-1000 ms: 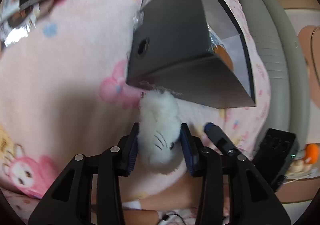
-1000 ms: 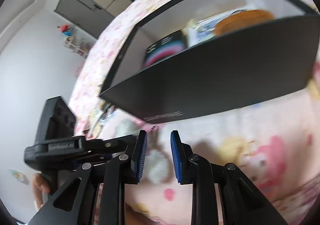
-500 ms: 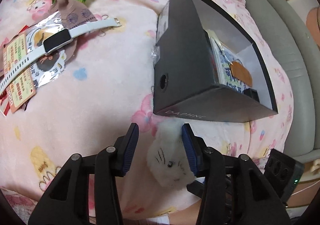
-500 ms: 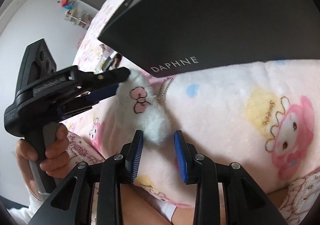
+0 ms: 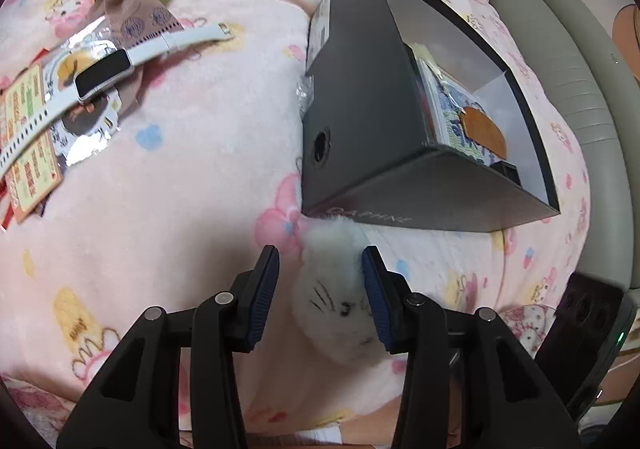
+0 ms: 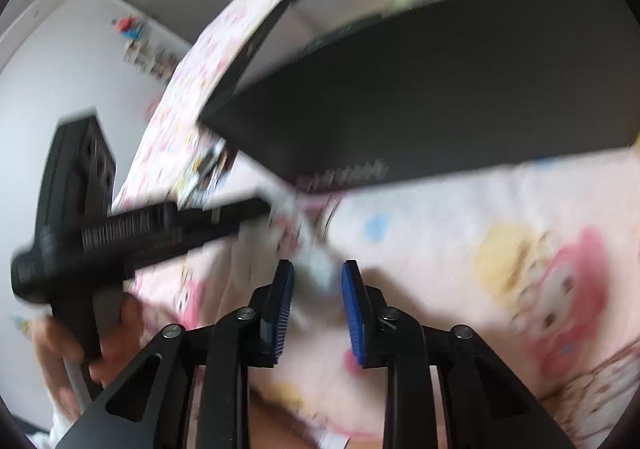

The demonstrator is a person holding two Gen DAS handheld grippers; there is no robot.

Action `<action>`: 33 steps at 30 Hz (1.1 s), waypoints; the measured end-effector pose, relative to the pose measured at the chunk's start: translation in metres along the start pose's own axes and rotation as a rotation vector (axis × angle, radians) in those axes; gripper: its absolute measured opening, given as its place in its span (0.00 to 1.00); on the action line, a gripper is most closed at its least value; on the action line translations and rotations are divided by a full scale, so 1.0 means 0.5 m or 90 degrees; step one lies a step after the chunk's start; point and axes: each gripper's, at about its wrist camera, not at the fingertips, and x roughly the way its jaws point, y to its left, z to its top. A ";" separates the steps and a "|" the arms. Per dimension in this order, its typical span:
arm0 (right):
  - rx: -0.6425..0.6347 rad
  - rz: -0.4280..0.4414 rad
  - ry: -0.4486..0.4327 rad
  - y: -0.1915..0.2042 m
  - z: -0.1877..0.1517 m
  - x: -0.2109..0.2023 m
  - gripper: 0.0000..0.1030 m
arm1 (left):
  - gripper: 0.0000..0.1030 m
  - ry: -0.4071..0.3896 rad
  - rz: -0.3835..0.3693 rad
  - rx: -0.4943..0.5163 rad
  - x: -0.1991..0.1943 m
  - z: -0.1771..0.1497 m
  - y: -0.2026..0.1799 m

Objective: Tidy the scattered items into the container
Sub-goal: 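Carry the white plush toy with the left tool over the black box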

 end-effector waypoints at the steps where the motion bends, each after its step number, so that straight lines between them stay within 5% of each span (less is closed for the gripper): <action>1: 0.002 -0.021 -0.024 0.002 0.007 -0.009 0.20 | 0.41 0.004 -0.012 -0.008 -0.001 0.000 0.004; 3: 0.000 -0.058 -0.069 0.010 0.014 -0.030 0.20 | 0.42 0.010 -0.048 -0.042 -0.004 0.002 0.019; 5: 0.011 -0.019 -0.091 0.003 0.015 -0.053 0.20 | 0.43 0.003 -0.055 -0.078 -0.009 0.008 0.041; 7: 0.032 0.036 -0.050 -0.014 0.007 -0.048 0.33 | 0.43 0.000 -0.058 -0.103 -0.009 0.012 0.057; 12: 0.057 0.071 0.067 0.004 -0.036 0.036 0.35 | 0.43 0.018 -0.076 -0.095 0.005 0.014 0.048; 16: 0.032 0.088 0.069 0.025 -0.033 0.053 0.16 | 0.43 0.028 -0.067 -0.071 0.012 0.015 0.035; 22: -0.009 -0.017 -0.011 0.041 0.014 0.033 0.14 | 0.43 0.024 -0.048 -0.057 0.006 0.012 0.025; 25: -0.006 -0.076 -0.056 0.033 0.030 0.012 0.14 | 0.43 0.031 -0.070 -0.053 0.001 0.010 0.023; 27: -0.001 -0.068 -0.064 0.026 0.029 0.000 0.14 | 0.49 0.030 -0.100 -0.069 0.007 0.016 0.019; 29: 0.030 0.015 -0.062 0.000 0.023 -0.010 0.20 | 0.56 0.028 -0.118 -0.092 0.012 0.025 0.036; 30: 0.056 0.050 -0.051 -0.009 0.022 -0.003 0.33 | 0.56 0.028 -0.117 -0.096 0.015 0.029 0.039; 33: 0.068 0.048 -0.048 -0.022 0.023 0.014 0.40 | 0.57 0.046 -0.106 -0.094 0.039 0.027 0.030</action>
